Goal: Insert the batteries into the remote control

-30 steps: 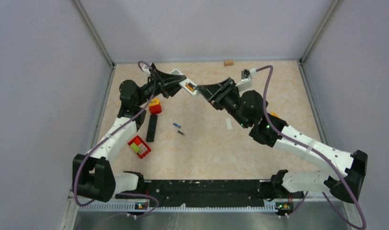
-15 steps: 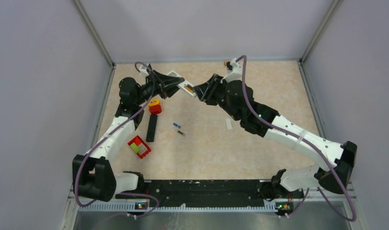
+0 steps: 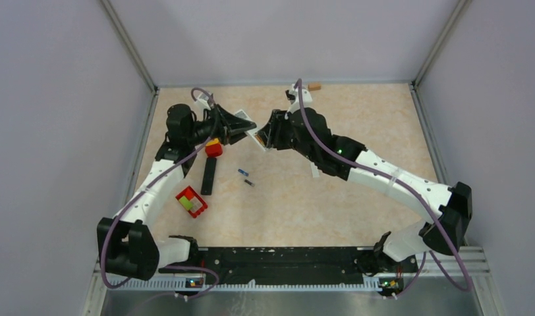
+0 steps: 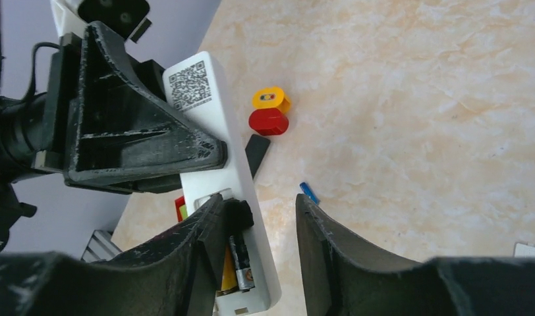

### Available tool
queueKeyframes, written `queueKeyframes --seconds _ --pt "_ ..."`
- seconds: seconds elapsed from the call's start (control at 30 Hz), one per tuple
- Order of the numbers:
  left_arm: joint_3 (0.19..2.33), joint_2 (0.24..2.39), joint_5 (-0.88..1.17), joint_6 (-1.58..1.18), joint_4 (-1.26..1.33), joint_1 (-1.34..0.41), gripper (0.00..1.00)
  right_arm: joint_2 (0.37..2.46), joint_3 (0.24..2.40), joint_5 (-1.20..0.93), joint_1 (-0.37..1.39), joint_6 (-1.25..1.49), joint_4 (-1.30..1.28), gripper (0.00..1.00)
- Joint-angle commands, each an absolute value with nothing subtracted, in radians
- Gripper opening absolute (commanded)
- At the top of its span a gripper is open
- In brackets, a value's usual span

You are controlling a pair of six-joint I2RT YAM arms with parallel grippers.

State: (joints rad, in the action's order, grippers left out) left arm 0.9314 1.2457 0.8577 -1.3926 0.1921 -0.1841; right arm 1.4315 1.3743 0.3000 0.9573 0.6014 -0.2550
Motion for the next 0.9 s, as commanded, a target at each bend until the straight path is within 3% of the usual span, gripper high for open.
queueKeyframes --seconds 0.0,0.17,0.43,0.73,0.87 --pt "1.023 1.140 0.930 -1.197 0.117 -0.190 0.00 1.421 1.335 0.186 0.937 0.588 -0.346 0.49" --pt "0.987 1.117 0.921 -1.060 0.065 -0.184 0.00 1.368 1.297 0.008 0.905 0.654 -0.264 0.65" --pt "0.977 1.111 0.944 -0.956 0.069 -0.181 0.00 1.251 1.157 -0.175 0.887 0.660 -0.096 0.73" --pt "0.969 1.108 0.981 -0.950 0.113 -0.181 0.00 1.240 1.104 -0.189 0.886 0.612 -0.089 0.53" --pt "0.955 1.105 0.990 -0.947 0.121 -0.181 0.00 1.245 1.105 -0.184 0.885 0.613 -0.044 0.50"
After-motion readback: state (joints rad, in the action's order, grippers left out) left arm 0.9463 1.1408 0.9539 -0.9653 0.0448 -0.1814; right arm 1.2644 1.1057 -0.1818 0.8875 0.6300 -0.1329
